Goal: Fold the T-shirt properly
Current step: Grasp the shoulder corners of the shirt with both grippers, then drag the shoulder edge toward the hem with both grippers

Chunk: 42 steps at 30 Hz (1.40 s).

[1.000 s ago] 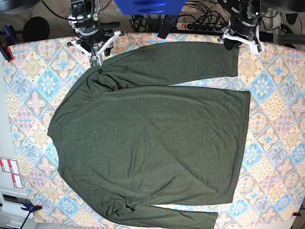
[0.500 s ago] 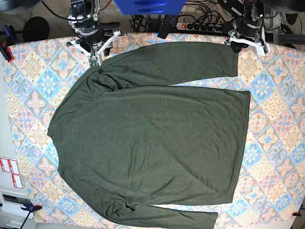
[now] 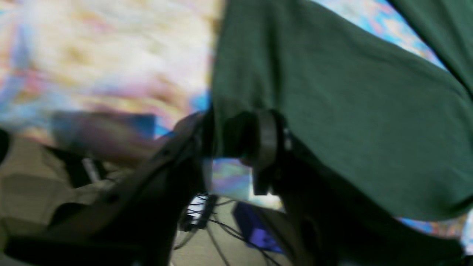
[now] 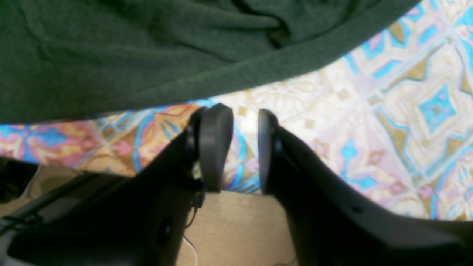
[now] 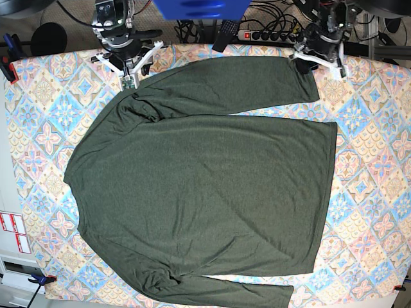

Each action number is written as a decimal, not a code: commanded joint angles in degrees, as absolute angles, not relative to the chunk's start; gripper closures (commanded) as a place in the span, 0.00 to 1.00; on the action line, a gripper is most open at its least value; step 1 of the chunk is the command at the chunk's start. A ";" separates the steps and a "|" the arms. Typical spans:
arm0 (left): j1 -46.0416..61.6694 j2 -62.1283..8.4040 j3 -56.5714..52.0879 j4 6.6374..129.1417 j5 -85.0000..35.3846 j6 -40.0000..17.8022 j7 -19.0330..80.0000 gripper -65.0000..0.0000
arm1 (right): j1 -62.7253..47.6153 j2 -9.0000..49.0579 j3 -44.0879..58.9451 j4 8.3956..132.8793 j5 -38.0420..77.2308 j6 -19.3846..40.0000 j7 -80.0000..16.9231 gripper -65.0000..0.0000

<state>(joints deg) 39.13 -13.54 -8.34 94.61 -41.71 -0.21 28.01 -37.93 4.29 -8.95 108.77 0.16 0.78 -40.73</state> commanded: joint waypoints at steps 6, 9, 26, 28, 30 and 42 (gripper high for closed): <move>39.69 -13.93 -8.66 95.08 -41.98 -0.31 28.62 1.00 | -38.11 4.44 -8.75 109.85 0.04 0.66 -39.78 0.75; 39.69 -13.93 -10.33 95.08 -41.98 -0.31 28.53 1.00 | -38.02 4.44 -8.40 109.76 0.13 0.57 -40.04 0.75; 39.87 -14.02 -13.58 97.54 -41.80 -0.31 28.62 1.00 | -23.34 4.35 12.26 100.35 28.26 0.57 -46.02 0.75; 39.87 -14.02 -13.58 97.54 -41.80 -0.31 28.62 1.00 | -22.20 4.44 13.93 97.71 30.46 0.57 -46.11 0.73; 39.96 -14.02 -13.67 97.54 -41.80 -0.31 28.70 1.00 | -20.97 4.44 15.08 95.87 31.34 0.57 -46.11 0.69; 39.96 -14.02 -13.49 97.54 -41.80 -0.31 28.88 1.00 | -12.53 4.44 21.14 90.15 31.69 0.66 -52.97 0.53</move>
<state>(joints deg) 39.53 -13.52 -13.32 96.71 -41.63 0.01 29.43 -12.56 3.99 20.91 89.58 31.11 0.19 -53.19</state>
